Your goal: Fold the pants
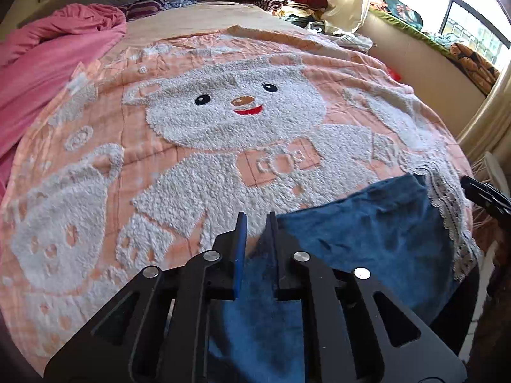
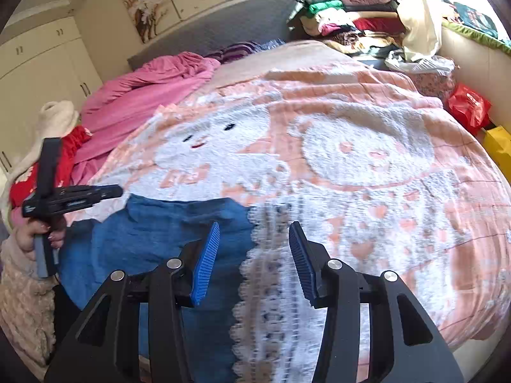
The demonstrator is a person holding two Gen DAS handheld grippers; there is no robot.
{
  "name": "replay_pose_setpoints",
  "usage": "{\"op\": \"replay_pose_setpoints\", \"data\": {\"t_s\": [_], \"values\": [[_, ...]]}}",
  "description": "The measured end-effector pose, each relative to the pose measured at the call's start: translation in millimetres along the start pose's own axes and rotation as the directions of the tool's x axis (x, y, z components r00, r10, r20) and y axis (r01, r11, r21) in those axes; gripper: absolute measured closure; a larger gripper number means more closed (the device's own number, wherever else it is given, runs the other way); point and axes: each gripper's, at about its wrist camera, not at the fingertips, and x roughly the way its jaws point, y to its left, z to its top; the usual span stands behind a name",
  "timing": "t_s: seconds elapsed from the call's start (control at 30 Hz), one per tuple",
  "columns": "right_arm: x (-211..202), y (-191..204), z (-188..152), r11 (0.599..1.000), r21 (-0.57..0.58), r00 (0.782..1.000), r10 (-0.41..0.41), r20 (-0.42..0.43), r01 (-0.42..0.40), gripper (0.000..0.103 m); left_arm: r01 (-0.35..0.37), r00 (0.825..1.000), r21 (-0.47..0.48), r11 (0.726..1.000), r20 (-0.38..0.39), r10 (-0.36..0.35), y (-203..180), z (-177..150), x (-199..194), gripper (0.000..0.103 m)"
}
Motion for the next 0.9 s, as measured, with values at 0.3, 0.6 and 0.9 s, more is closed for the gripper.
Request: {"op": "replay_pose_setpoints", "data": {"t_s": [0.3, 0.6, 0.9], "values": [[67.2, -45.5, 15.5, 0.998, 0.067, 0.986, 0.031, -0.164, -0.020, 0.053, 0.050, 0.994, 0.023, 0.998, -0.097, -0.048, -1.9, -5.7, 46.4, 0.062], [78.9, -27.6, 13.5, 0.991, 0.014, 0.976, 0.136, -0.170, -0.136, 0.080, 0.150, 0.986, -0.006, 0.989, -0.071, -0.150, -8.8, -13.1, 56.0, 0.095], [41.3, -20.7, 56.8, 0.991, -0.074, 0.994, 0.111, -0.011, -0.111, 0.083, 0.002, 1.000, -0.011, 1.000, -0.014, -0.003, -13.4, 0.0, 49.9, 0.096]]}}
